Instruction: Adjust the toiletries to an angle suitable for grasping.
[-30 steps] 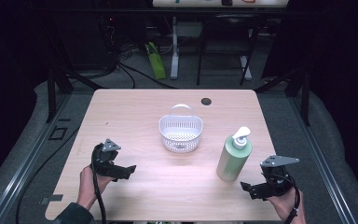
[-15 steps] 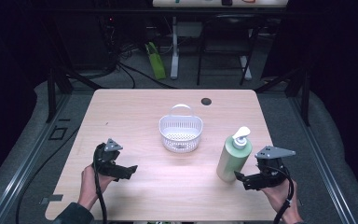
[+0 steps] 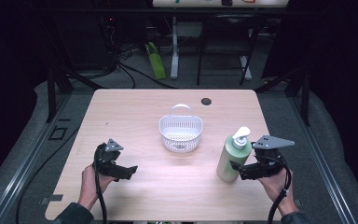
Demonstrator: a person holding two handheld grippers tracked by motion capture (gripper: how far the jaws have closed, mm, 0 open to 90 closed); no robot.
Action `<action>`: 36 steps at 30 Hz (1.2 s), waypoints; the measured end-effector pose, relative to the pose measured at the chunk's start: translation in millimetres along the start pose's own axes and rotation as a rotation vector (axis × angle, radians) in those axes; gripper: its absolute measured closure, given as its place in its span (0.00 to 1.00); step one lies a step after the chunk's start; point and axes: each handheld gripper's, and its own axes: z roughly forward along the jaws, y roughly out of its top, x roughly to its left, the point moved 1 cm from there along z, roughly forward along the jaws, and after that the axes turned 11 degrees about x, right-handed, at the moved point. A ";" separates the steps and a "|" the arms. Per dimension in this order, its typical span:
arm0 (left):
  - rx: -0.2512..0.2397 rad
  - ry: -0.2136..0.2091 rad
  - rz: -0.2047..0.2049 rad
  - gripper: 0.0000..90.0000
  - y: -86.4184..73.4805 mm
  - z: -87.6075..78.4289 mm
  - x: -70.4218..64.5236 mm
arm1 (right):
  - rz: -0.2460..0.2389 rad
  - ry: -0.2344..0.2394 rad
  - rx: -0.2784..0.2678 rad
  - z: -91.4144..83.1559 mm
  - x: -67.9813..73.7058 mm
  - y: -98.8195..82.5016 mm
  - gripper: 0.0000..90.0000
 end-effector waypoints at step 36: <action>0.019 0.016 -0.004 0.00 0.0 1.1 1.2 | 0.086 -0.091 -0.072 19.7 1.3 20.3 0.13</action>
